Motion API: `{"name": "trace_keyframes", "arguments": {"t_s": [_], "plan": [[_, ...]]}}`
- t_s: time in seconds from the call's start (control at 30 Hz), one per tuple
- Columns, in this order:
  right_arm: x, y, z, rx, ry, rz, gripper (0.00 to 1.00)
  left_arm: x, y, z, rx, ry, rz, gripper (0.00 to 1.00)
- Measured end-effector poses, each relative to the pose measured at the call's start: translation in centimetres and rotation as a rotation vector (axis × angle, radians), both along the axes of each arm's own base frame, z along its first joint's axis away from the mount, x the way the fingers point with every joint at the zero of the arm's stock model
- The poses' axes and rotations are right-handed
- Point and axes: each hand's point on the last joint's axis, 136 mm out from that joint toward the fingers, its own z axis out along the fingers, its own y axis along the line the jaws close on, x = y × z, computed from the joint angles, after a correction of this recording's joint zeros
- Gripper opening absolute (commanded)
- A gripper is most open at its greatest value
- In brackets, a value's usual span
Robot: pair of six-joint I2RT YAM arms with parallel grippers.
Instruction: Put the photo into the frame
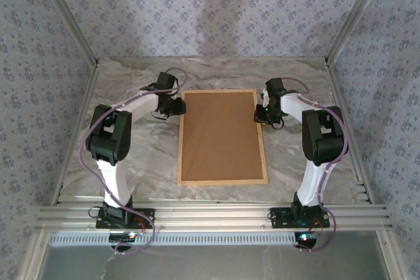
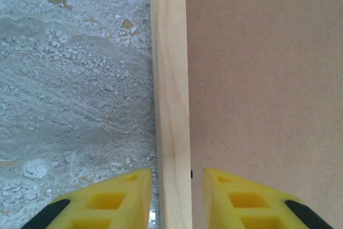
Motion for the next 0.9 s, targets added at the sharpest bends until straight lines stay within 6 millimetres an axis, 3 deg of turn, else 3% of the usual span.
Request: {"name": "trace_keyframes", "arguments": {"t_s": [0.33,0.9], "plan": [[0.0,0.0,0.0,0.0,0.0,0.0,0.19,-0.4,0.0,-1.4,0.009,0.034,-0.003,0.28],[0.0,0.0,0.0,0.0,0.001,0.0,0.19,-0.6,-0.5,-1.8,0.03,0.027,-0.03,0.29]]}}
